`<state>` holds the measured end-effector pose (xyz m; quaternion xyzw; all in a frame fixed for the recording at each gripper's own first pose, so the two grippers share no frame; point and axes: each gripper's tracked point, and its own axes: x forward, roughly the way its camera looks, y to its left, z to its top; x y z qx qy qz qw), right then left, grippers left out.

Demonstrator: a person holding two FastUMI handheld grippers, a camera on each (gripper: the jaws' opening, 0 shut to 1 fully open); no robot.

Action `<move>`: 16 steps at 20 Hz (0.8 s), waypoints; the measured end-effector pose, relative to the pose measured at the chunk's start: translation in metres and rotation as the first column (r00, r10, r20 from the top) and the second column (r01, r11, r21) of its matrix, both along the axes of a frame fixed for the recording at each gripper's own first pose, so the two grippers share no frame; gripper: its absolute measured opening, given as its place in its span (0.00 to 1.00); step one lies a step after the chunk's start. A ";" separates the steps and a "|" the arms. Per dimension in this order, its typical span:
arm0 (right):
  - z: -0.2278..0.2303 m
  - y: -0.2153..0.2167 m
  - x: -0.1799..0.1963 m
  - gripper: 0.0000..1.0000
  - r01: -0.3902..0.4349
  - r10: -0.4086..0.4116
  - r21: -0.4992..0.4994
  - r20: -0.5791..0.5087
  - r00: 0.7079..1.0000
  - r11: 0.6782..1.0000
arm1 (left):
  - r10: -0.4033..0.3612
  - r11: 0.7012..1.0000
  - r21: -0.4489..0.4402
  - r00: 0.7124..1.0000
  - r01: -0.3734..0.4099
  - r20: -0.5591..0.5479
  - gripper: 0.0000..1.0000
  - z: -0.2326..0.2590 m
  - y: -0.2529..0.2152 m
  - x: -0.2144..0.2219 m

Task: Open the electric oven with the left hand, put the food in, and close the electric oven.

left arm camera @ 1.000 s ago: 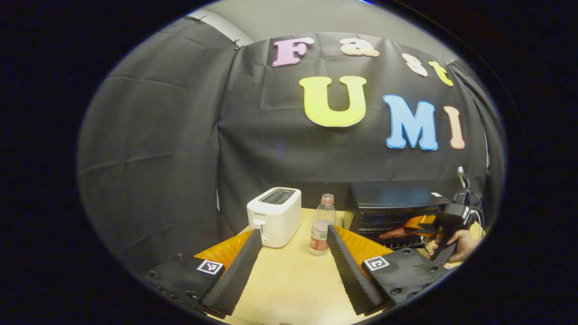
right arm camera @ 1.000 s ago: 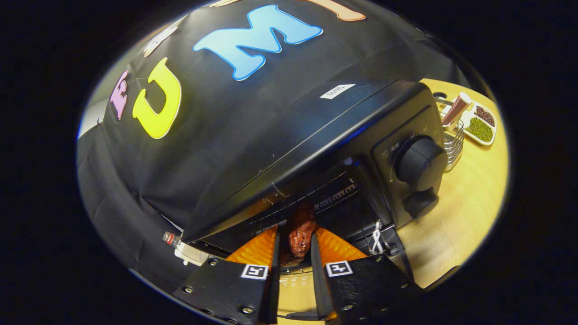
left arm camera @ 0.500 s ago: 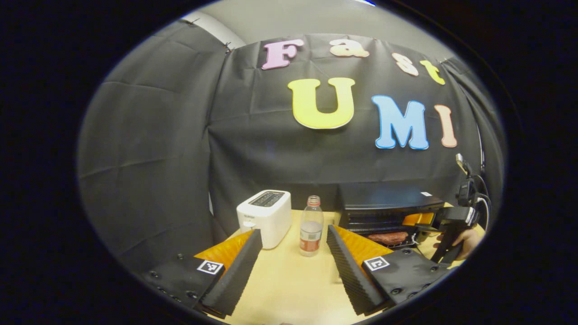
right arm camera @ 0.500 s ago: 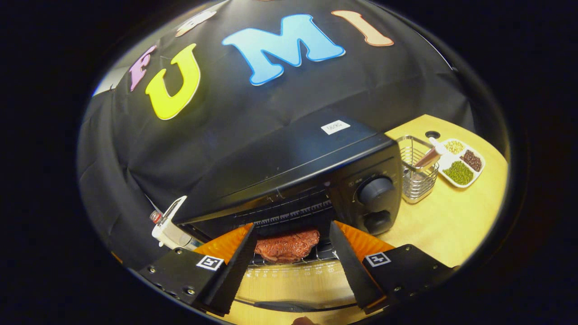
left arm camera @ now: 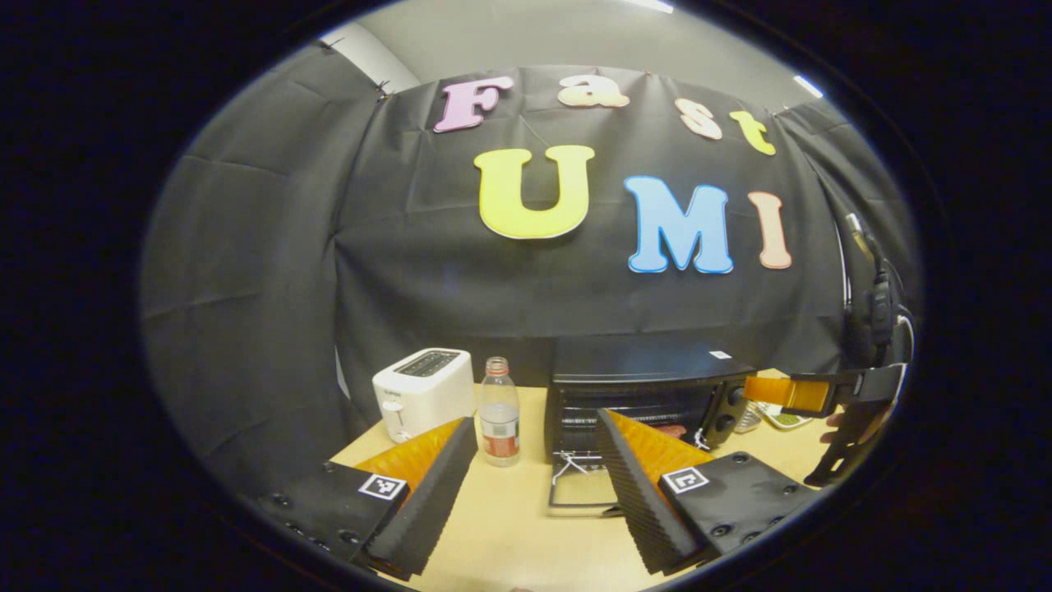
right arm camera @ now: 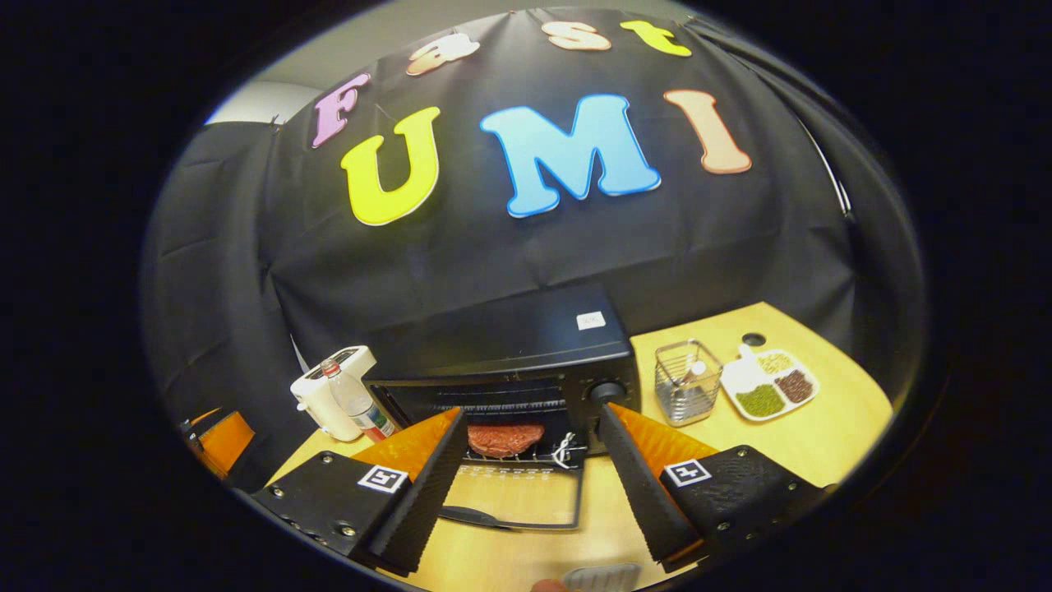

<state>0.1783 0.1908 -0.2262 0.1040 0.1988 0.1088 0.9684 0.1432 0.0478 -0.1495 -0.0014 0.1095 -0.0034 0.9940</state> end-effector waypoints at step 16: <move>0.059 -0.138 -0.076 0.98 0.198 -0.176 -0.167 0.140 0.974 0.966 | -0.200 0.979 -0.091 0.931 0.180 -0.305 0.98 -0.131 -0.122 -0.008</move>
